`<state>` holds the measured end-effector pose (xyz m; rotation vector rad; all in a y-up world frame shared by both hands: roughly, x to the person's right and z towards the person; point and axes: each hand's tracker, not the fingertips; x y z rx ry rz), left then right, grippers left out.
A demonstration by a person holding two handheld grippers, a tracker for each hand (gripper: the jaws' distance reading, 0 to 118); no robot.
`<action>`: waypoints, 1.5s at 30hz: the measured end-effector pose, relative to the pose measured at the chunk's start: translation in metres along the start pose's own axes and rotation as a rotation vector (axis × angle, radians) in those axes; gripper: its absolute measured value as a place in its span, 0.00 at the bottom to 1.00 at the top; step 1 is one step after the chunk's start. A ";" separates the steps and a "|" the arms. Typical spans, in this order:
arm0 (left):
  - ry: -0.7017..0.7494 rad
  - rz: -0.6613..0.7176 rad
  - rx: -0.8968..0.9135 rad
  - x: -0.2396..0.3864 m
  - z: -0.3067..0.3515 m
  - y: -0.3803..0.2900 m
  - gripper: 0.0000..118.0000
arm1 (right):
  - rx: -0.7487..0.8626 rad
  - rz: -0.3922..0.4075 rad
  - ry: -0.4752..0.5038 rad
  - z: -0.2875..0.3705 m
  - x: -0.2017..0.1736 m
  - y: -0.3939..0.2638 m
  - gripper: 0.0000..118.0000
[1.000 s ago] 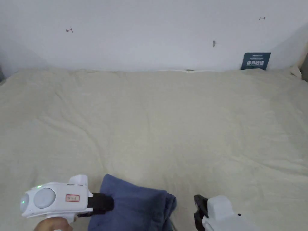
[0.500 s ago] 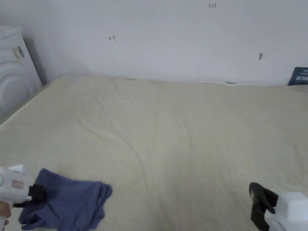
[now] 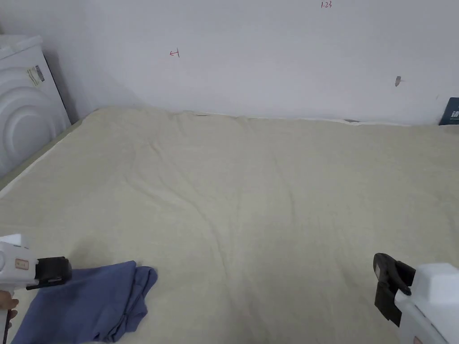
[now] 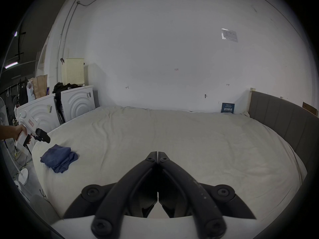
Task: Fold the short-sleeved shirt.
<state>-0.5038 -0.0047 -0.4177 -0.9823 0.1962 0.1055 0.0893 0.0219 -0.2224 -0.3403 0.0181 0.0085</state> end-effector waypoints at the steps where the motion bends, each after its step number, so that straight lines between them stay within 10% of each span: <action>1: -0.003 -0.007 0.017 0.006 0.009 0.001 0.97 | 0.008 -0.003 -0.006 -0.002 0.001 0.002 0.01; 29: -0.228 -0.177 1.005 0.277 0.276 -0.094 0.95 | 0.323 0.103 -0.238 0.108 0.077 0.109 0.01; 34: -0.246 -0.204 1.044 0.303 0.267 -0.123 0.63 | 0.331 0.089 -0.251 0.115 0.090 0.104 0.01; 37: -0.295 -0.199 1.024 0.315 0.265 -0.136 0.00 | 0.332 0.089 -0.260 0.117 0.095 0.100 0.01; 45: -0.319 -0.259 0.982 0.330 0.258 -0.147 0.00 | 0.322 0.088 -0.274 0.117 0.098 0.092 0.01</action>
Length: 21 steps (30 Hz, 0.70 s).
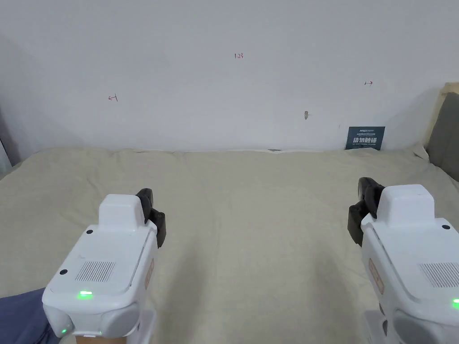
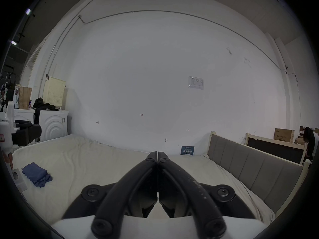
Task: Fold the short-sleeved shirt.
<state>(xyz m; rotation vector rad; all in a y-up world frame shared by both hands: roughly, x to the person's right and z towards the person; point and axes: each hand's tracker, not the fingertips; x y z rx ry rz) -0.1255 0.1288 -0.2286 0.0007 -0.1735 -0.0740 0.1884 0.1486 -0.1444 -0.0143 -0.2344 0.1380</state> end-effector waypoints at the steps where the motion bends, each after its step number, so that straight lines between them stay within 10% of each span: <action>1: -0.007 0.002 0.000 0.000 0.000 -0.001 0.00 | -0.001 0.002 -0.001 0.000 0.000 0.000 0.01; 21: 0.000 -0.018 0.003 0.012 0.002 -0.003 0.00 | -0.003 0.005 0.000 0.004 -0.001 0.000 0.01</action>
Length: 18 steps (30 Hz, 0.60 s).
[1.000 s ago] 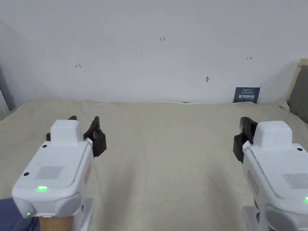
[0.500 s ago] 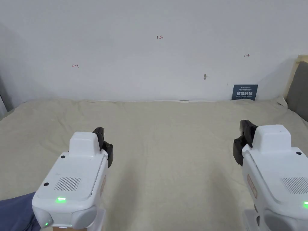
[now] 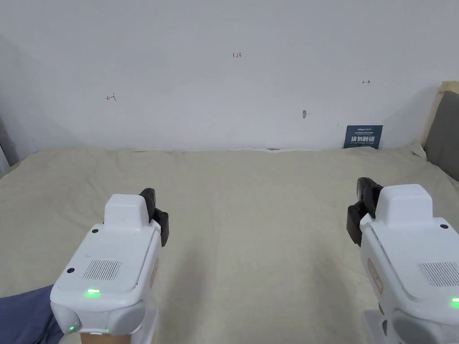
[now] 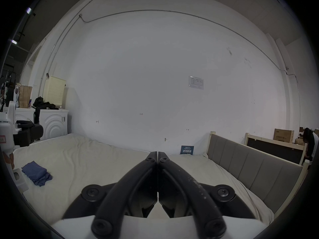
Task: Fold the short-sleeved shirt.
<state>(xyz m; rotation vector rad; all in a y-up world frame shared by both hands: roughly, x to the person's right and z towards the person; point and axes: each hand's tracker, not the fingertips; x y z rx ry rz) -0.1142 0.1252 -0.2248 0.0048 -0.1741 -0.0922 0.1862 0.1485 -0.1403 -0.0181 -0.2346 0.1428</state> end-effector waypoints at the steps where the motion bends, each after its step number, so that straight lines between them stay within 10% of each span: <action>1: -0.001 0.002 0.000 -0.002 0.000 0.000 0.00 | -0.001 0.000 0.000 0.000 0.000 0.000 0.01; 18: -0.002 0.014 -0.009 -0.006 0.002 -0.003 0.00 | 0.006 0.008 0.007 0.004 -0.004 0.004 0.01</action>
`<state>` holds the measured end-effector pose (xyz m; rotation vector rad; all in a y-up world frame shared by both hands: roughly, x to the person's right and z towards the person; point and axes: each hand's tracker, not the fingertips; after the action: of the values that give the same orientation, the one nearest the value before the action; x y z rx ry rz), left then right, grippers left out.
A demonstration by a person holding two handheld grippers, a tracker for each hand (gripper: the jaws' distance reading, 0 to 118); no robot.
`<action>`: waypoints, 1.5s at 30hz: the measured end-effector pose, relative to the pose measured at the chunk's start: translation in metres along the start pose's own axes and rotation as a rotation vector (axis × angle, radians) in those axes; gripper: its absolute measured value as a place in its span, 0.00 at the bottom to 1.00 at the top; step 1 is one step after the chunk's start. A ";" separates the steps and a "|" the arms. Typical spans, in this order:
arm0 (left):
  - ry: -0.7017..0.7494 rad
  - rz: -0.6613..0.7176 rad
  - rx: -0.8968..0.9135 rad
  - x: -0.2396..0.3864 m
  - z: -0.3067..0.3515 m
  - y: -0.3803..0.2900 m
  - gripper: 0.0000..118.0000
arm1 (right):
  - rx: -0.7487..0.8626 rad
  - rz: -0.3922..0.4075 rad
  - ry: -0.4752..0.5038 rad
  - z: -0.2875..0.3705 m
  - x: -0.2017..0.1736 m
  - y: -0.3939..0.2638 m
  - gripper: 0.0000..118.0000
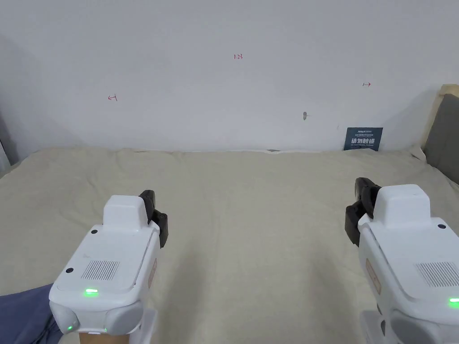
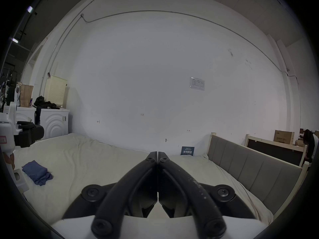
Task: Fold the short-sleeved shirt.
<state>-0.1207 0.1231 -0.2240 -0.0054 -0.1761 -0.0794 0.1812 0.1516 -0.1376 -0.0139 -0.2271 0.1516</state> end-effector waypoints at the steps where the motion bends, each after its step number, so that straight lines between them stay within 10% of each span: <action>1: -0.001 0.000 -0.002 0.000 0.000 0.000 0.00 | 0.000 0.000 0.001 0.000 0.000 0.000 0.01; 30: 0.007 0.020 -0.016 -0.005 -0.004 -0.004 0.03 | -0.021 0.003 -0.018 -0.004 -0.003 -0.002 0.05; 34: 0.010 0.026 -0.014 -0.006 -0.005 -0.004 0.31 | -0.024 -0.004 -0.012 -0.005 -0.003 -0.002 0.22; 38: -0.005 0.027 -0.031 -0.007 -0.008 -0.003 0.96 | -0.045 -0.024 0.004 -0.007 -0.002 -0.003 0.72; 40: 0.003 0.026 -0.007 -0.007 -0.006 -0.005 1.00 | -0.045 -0.026 -0.002 -0.008 -0.004 -0.004 1.00; 45: 0.007 0.010 -0.004 -0.006 -0.005 -0.005 1.00 | -0.018 -0.030 -0.026 -0.006 -0.005 -0.004 1.00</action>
<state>-0.1258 0.1188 -0.2302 -0.0100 -0.1689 -0.0703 0.1781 0.1464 -0.1440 -0.0262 -0.2546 0.1203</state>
